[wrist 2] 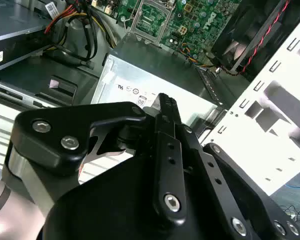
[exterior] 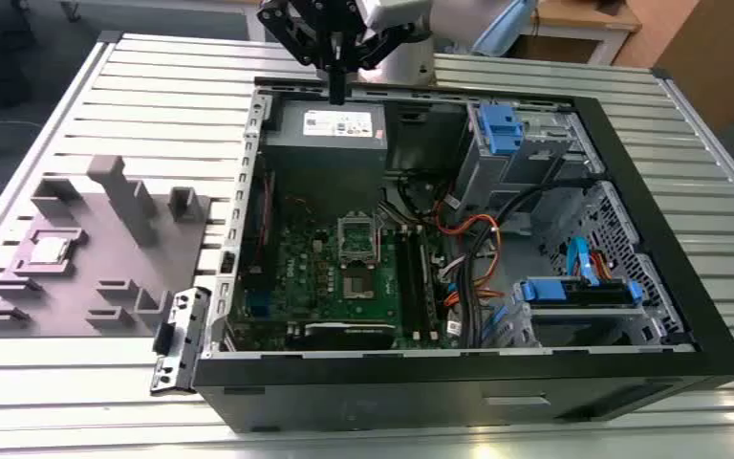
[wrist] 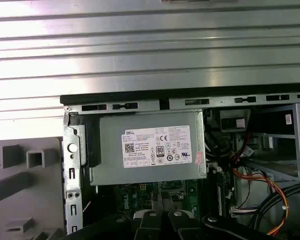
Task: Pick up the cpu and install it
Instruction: 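Reach for the cpu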
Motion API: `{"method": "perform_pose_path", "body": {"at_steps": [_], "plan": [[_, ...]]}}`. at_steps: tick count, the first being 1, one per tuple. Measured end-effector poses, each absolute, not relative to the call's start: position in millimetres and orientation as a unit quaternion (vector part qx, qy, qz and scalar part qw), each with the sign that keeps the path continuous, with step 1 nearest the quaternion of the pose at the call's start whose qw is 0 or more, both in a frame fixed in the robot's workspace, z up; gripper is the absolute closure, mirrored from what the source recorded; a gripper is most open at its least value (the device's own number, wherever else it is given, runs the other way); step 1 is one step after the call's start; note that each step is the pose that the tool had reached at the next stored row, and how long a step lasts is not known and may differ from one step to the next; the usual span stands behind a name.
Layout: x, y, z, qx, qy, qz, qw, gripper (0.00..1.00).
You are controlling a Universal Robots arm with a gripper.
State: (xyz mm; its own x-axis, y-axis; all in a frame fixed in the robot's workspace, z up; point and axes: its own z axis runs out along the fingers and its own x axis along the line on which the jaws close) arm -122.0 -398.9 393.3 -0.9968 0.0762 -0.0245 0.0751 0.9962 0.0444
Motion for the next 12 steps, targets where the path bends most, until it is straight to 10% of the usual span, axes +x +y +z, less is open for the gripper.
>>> {"method": "perform_pose_path", "body": {"at_steps": [12], "plan": [[-124.0,-399.0,393.3,0.038,0.999,0.022,0.013,0.89]]}}
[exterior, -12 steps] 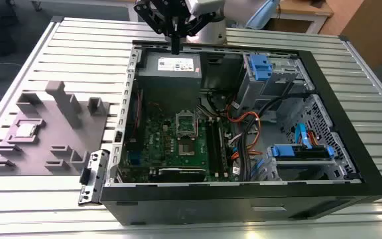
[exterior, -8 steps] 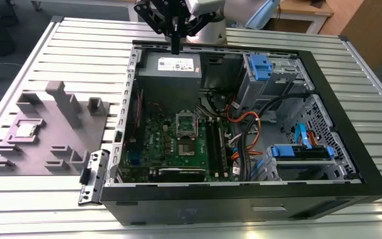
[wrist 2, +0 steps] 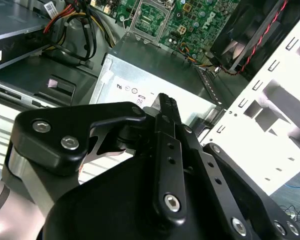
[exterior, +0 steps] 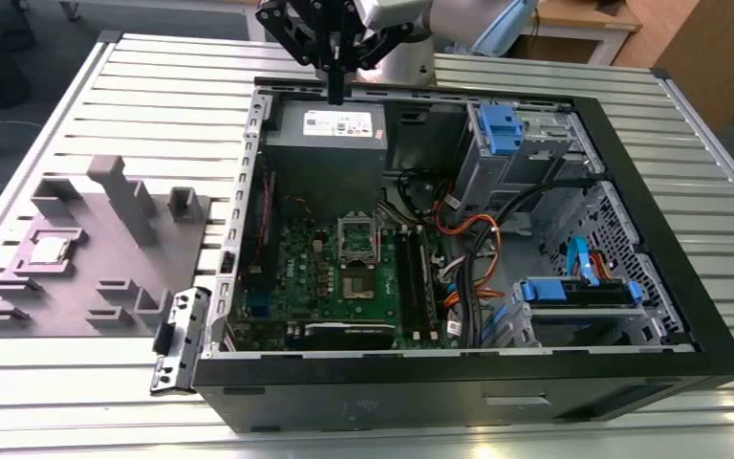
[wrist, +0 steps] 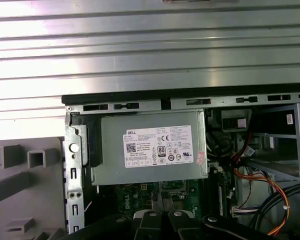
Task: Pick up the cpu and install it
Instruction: 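Reach for the cpu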
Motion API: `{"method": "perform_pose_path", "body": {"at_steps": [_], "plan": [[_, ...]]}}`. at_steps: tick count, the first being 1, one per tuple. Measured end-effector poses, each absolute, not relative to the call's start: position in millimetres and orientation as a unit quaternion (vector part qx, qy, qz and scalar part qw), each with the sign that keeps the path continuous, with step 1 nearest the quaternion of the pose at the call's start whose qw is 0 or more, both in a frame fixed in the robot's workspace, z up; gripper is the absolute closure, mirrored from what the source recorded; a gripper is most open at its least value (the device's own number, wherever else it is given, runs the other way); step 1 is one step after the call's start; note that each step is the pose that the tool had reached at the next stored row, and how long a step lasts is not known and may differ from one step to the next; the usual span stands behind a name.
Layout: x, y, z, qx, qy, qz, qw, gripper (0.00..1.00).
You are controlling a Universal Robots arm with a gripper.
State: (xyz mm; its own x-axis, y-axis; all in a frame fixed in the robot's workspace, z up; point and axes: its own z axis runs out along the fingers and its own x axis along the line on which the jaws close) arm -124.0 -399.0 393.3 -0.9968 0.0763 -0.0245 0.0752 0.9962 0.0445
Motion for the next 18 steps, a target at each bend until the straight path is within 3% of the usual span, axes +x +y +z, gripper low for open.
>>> {"method": "perform_pose_path", "body": {"at_steps": [18], "plan": [[-148.2,-398.9,393.3,0.038,0.999,0.023,0.013,0.89]]}}
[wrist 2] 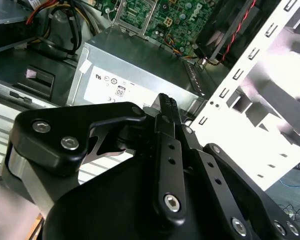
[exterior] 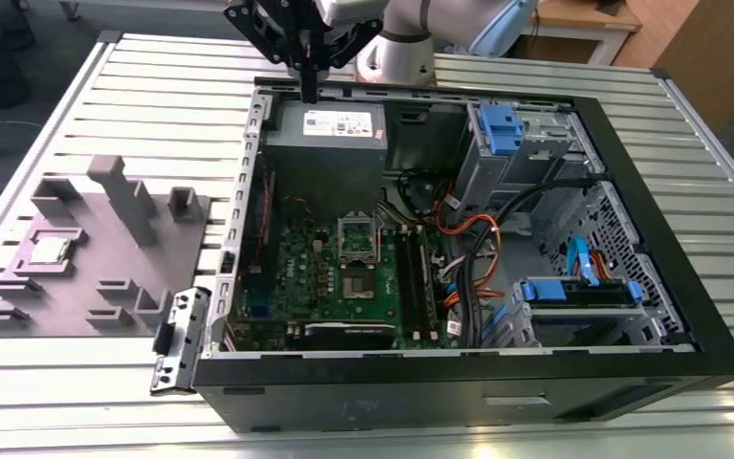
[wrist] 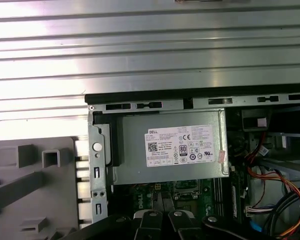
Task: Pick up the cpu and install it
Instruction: 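Reach for the cpu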
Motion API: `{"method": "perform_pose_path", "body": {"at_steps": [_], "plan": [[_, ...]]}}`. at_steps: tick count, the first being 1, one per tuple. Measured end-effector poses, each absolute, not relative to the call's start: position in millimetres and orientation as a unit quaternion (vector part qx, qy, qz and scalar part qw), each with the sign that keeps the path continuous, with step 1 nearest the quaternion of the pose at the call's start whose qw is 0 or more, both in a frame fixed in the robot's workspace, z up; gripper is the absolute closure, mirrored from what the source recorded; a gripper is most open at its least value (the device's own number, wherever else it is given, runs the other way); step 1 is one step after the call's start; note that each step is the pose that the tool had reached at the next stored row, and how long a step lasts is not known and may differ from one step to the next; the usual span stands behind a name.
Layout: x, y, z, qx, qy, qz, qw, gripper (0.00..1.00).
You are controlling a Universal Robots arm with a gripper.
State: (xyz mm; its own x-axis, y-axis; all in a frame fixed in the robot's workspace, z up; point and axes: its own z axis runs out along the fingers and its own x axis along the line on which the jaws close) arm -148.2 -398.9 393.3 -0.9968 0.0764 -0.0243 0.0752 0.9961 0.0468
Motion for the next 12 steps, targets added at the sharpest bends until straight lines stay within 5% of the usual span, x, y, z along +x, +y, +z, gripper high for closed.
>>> {"method": "perform_pose_path", "body": {"at_steps": [12], "plan": [[-152.3,-398.9,393.2,0.038,0.999,0.023,0.013,0.89]]}}
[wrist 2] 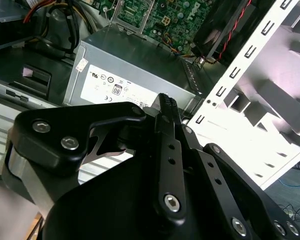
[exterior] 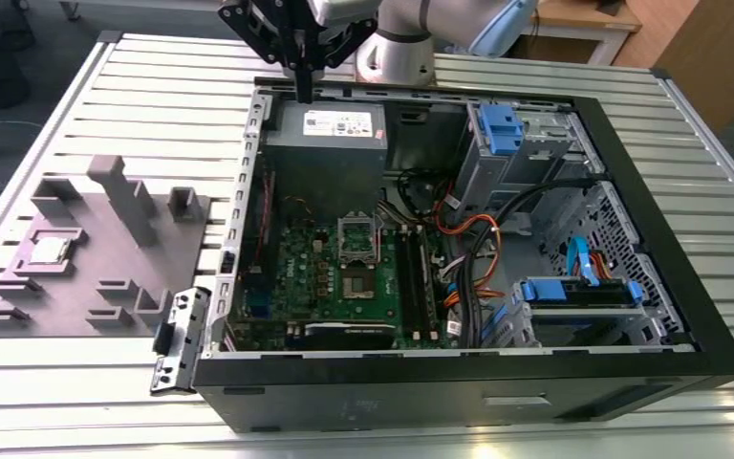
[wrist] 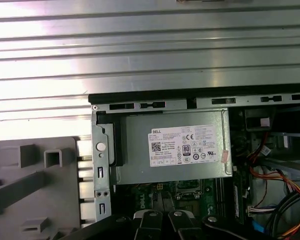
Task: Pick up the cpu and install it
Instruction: 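Reach for the cpu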
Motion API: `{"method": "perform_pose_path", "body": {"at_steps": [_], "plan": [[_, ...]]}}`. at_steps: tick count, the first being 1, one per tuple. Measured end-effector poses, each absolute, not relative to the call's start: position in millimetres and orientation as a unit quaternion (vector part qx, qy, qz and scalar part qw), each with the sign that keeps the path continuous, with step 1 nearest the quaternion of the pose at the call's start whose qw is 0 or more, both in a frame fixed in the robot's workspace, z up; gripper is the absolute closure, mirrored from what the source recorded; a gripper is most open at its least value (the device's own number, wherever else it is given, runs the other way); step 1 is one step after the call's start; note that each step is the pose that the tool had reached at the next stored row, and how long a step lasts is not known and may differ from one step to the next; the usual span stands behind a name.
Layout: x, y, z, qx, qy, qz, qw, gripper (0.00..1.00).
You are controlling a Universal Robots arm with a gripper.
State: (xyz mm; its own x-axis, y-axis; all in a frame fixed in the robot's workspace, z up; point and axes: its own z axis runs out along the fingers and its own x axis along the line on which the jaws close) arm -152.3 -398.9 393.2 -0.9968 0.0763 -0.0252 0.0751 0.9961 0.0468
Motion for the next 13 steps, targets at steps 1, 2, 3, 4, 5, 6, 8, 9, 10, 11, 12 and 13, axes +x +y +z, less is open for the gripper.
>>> {"method": "perform_pose_path", "body": {"at_steps": [1,2,3,4,5,6,8,9,10,11,12,13], "plan": [[-153.0,-399.0,393.2,0.038,0.999,0.023,0.014,0.89],[-153.9,-399.0,393.3,0.038,0.999,0.023,0.014,0.89],[-155.2,-399.0,393.3,0.038,0.999,0.023,0.014,0.89],[-157.1,-399.0,393.3,0.038,0.999,0.023,0.014,0.89],[-159.2,-399.0,393.2,0.038,0.999,0.023,0.015,0.89],[-161.3,-399.0,393.2,0.038,0.999,0.023,0.016,0.89],[-164.4,-399.0,393.2,0.038,0.999,0.023,0.017,0.89],[-166.1,-399.1,393.2,0.038,0.999,0.023,0.018,0.89],[-167.8,-399.1,393.2,0.038,0.999,0.023,0.019,0.89],[-169.6,-399.1,393.2,0.038,0.999,0.023,0.019,0.89],[-170.9,-399.2,393.2,0.038,0.999,0.023,0.020,0.89],[-171.5,-399.1,393.2,0.038,0.999,0.023,0.020,0.89]]}}
